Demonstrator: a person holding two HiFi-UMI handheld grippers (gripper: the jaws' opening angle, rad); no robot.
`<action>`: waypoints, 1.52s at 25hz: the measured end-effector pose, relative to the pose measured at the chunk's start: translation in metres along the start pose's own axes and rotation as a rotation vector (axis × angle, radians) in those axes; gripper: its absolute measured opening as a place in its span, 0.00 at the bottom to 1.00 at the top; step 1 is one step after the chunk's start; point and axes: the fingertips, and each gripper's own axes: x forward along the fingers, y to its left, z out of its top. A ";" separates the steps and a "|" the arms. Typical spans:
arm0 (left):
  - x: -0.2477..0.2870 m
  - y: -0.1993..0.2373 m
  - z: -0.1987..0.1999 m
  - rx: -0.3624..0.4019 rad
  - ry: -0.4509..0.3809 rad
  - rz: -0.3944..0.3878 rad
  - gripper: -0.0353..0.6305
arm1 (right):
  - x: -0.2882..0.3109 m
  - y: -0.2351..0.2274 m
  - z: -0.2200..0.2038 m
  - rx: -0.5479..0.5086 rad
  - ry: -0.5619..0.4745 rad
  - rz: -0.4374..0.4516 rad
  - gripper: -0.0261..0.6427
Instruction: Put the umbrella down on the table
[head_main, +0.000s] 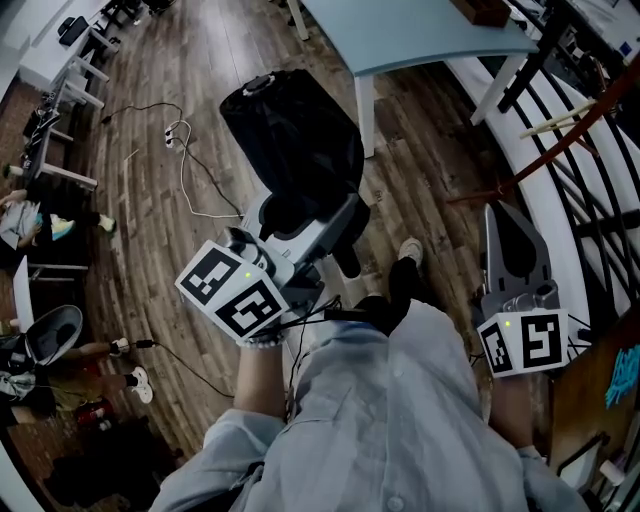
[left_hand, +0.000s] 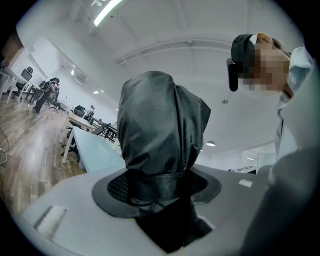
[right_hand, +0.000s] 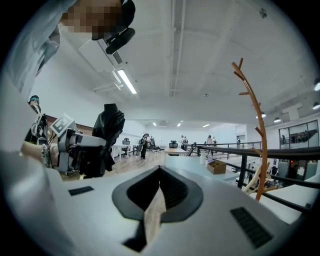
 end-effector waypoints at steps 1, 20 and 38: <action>0.003 0.001 0.000 -0.004 -0.001 -0.002 0.44 | 0.001 -0.003 -0.002 0.001 0.003 -0.002 0.04; 0.093 0.047 0.020 0.013 0.003 0.047 0.44 | 0.103 -0.067 -0.001 0.010 -0.009 0.089 0.04; 0.227 0.086 0.055 0.021 -0.021 0.072 0.44 | 0.199 -0.190 0.005 0.036 -0.028 0.113 0.04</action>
